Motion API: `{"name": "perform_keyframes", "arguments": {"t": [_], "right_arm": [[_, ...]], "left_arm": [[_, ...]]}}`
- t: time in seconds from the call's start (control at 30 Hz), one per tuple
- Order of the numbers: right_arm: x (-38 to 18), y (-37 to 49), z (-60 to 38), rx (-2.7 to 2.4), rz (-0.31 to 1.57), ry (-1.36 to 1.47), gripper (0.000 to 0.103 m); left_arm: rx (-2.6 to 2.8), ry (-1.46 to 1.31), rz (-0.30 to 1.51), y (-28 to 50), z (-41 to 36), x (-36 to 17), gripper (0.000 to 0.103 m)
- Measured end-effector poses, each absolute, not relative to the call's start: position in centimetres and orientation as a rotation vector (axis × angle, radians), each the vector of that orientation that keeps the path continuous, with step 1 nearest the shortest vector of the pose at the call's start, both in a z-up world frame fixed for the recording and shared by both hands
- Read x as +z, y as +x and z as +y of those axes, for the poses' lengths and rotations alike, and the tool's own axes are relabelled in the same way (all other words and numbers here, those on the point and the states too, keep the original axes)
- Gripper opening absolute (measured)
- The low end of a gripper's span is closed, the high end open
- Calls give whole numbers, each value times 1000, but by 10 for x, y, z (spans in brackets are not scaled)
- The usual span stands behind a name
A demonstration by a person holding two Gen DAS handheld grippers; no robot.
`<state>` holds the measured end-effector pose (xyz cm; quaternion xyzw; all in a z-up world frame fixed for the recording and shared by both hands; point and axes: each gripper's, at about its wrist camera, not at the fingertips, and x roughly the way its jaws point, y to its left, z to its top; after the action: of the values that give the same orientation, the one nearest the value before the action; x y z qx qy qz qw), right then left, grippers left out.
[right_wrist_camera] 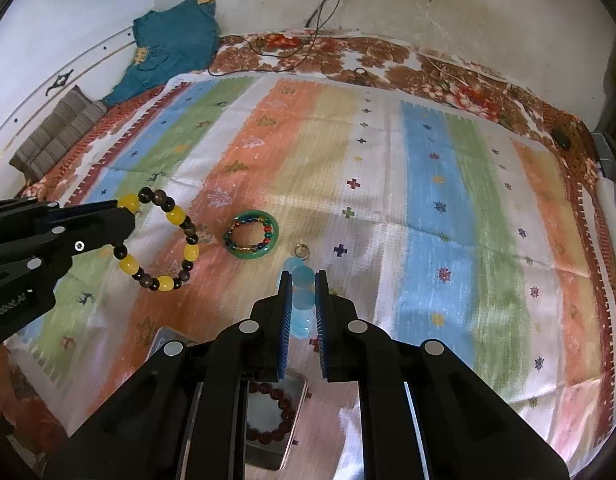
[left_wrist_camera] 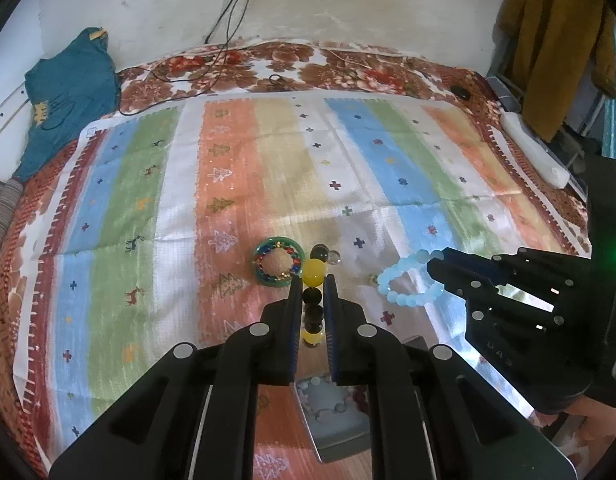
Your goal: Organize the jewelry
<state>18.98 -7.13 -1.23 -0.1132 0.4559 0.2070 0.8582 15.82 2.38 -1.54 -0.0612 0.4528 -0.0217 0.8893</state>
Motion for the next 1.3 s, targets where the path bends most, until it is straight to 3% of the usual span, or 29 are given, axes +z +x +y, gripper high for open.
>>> {"name": "perform_keyframes", "arguments": {"t": [1.3], "right_arm": [[-1, 124, -87, 561, 987, -227, 12]], "left_arm": [[-159, -102, 928, 96, 5, -10, 10]]}}
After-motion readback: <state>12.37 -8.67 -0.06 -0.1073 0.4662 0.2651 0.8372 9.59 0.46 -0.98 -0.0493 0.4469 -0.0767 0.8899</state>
